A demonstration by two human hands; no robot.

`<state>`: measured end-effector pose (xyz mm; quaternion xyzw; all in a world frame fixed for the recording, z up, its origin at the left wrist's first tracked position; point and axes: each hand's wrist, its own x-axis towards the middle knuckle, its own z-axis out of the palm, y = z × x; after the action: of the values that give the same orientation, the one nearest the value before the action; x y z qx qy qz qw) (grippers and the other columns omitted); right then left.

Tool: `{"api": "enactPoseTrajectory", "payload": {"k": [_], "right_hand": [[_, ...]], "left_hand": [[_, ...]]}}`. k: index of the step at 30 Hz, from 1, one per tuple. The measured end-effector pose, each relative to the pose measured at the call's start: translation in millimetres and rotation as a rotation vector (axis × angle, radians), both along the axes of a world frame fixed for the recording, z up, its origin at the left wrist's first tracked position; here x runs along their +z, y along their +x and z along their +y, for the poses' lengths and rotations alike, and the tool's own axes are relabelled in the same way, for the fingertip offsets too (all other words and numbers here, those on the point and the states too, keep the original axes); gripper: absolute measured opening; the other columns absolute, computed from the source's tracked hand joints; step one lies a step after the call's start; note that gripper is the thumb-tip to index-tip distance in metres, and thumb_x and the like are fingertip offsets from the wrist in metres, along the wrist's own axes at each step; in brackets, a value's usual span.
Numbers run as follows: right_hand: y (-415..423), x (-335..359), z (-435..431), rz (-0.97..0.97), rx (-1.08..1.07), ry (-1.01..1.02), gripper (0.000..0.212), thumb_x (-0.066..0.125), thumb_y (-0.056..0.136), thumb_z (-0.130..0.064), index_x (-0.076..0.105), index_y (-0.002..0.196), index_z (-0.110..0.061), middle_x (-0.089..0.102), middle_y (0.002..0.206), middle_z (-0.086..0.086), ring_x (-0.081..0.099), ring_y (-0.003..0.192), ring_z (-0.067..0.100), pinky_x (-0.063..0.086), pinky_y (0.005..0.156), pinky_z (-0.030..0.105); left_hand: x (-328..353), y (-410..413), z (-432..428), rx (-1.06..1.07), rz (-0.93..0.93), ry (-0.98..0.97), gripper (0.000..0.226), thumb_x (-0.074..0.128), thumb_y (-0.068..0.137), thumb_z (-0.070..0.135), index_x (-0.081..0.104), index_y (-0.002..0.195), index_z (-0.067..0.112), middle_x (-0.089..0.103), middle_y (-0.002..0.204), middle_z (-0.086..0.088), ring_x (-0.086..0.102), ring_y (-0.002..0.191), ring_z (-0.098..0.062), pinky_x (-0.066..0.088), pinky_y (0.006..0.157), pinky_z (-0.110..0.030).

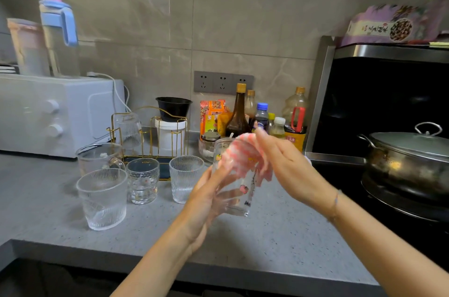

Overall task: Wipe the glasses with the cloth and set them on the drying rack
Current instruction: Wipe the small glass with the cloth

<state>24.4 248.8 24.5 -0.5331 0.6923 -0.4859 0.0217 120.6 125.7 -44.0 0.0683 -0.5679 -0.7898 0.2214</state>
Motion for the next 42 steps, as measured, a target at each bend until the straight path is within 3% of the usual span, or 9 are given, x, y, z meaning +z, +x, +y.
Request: {"api": "enactPoseTrajectory", "payload": {"k": [4,6,11,17,20,24,29,34,42], "right_hand": [[0,-3,2,-0.097,-0.008,-0.115,0.063,0.022,0.089,-0.053,0.073,0.088,-0.015,0.065,0.063,0.019,0.064,0.067,0.026,0.046,0.061,0.008],[1,-6,-2,-0.001,0.002,-0.068,0.04,0.041,0.09,-0.047,0.069,0.089,-0.018,0.065,0.064,0.008,0.056,0.051,0.02,0.047,0.049,0.025],[-6,-20,-10,0.141,-0.029,-0.149,0.043,0.055,0.088,-0.045,0.059,0.069,-0.006,0.057,0.062,0.01,0.051,0.055,0.014,0.04,0.052,0.027],[-10,-23,-20,0.193,-0.175,-0.25,0.037,0.058,0.093,-0.03,0.051,0.057,-0.024,0.049,0.051,-0.005,0.043,0.05,0.004,0.038,0.051,0.029],[-7,-21,-25,0.292,-0.242,-0.303,0.035,0.057,0.091,-0.037,0.057,0.061,-0.021,0.053,0.052,-0.005,0.049,0.05,0.01,0.041,0.049,0.032],[-3,-15,-25,0.341,-0.212,-0.375,0.042,0.05,0.089,-0.044,0.057,0.063,-0.012,0.052,0.052,0.001,0.05,0.049,0.016,0.04,0.046,0.035],[-8,-10,-18,0.223,-0.077,-0.441,0.049,0.051,0.088,-0.041,0.049,0.062,0.0,0.045,0.053,0.01,0.042,0.049,0.017,0.034,0.046,0.03],[-12,-16,-15,-0.024,0.03,-0.544,0.032,0.052,0.084,-0.038,0.056,0.053,-0.029,0.051,0.049,-0.014,0.048,0.044,0.0,0.037,0.046,0.008],[-20,-9,-12,-0.024,-0.009,-0.536,0.037,0.058,0.08,-0.041,0.056,0.058,-0.011,0.051,0.053,-0.009,0.047,0.052,0.003,0.042,0.049,0.016]], "left_hand": [[-1,5,-3,0.061,0.015,-0.061,0.061,0.071,0.073,0.055,0.057,0.125,0.027,0.074,0.107,0.003,0.072,0.087,-0.018,0.052,0.092,-0.04],[-1,6,-4,0.025,0.018,-0.095,0.055,0.069,0.075,0.054,0.058,0.122,0.029,0.074,0.109,0.002,0.072,0.092,-0.024,0.053,0.086,-0.036],[3,12,-2,-0.143,-0.035,-0.118,0.033,0.065,0.081,0.049,0.069,0.108,0.031,0.075,0.103,0.007,0.073,0.088,-0.021,0.058,0.07,-0.03],[8,8,4,0.036,-0.165,-0.652,0.111,0.088,0.051,0.058,0.026,0.143,0.045,0.051,0.131,0.026,0.063,0.1,0.005,0.052,0.093,-0.025],[7,3,15,0.271,-0.126,-0.814,0.12,0.087,0.057,0.052,0.007,0.145,0.053,0.042,0.134,0.026,0.058,0.096,0.005,0.054,0.09,-0.028],[3,-2,8,0.275,0.0,-0.775,0.105,0.086,0.059,0.042,0.021,0.139,0.06,0.053,0.125,0.028,0.063,0.094,-0.004,0.059,0.078,-0.031],[16,9,4,-0.014,0.105,-0.397,0.075,0.086,0.063,0.014,0.051,0.126,0.036,0.071,0.111,0.007,0.07,0.095,-0.013,0.056,0.069,-0.023],[15,11,6,-0.453,0.096,0.173,0.072,0.096,0.04,0.03,0.074,0.104,0.007,0.068,0.103,-0.017,0.069,0.079,-0.035,0.057,0.062,-0.038],[24,11,11,-0.185,-0.027,-0.255,0.059,0.083,0.057,0.037,0.064,0.112,0.031,0.07,0.113,0.009,0.071,0.097,-0.015,0.058,0.074,-0.028]]}}
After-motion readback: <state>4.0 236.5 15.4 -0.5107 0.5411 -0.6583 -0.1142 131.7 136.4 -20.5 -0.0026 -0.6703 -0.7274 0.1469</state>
